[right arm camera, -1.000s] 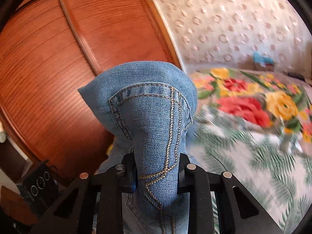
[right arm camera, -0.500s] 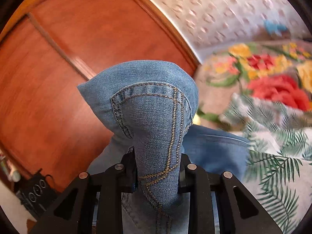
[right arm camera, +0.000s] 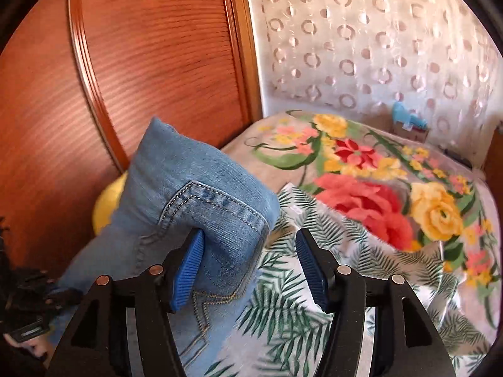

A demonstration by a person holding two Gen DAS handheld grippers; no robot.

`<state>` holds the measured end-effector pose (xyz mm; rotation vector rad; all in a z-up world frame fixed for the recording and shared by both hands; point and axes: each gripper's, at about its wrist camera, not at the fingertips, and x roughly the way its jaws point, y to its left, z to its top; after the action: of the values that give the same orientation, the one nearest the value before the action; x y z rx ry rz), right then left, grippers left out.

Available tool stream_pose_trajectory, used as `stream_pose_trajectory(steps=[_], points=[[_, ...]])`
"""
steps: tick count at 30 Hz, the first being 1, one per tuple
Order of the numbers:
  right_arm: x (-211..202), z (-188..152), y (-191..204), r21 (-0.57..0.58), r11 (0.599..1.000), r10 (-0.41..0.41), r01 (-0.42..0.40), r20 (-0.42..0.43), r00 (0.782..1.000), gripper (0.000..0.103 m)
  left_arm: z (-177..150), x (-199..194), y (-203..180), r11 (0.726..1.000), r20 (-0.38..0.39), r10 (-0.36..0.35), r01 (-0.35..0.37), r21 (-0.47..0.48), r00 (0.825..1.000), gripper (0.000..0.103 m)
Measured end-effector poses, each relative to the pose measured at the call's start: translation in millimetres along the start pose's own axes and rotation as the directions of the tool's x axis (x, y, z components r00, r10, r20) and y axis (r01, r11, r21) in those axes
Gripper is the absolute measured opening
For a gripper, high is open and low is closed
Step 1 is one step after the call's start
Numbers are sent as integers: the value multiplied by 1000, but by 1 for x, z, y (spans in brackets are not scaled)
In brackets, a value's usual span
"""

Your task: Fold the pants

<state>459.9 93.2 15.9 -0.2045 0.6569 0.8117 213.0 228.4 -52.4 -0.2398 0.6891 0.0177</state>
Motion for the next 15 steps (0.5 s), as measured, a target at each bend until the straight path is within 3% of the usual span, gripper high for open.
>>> stream_pose_trajectory(steps=[1,4,8,11,15], points=[[11,-2,2,7,1000,-2,2,-19,1000,56,0,1,1,1000,2,-1,1,-2,1000,13],[32,-13,14,-18,998,-56,55,-52,997,55,0,-2,-3,1000,16,7,-7,3,1000,14],[16,-6,16,41,999,-31,31,-11,999,55,3,-14,-14,999,39,41,-42,27,998,16],[-26,-13,21,17,999,-43,42,25,999,55,5,-26,-21,995,61,81,-84,46,995,22],[-71,-44,26,17,999,-48,47,60,997,55,6,-45,-30,994,112,90,-95,46,990,37]])
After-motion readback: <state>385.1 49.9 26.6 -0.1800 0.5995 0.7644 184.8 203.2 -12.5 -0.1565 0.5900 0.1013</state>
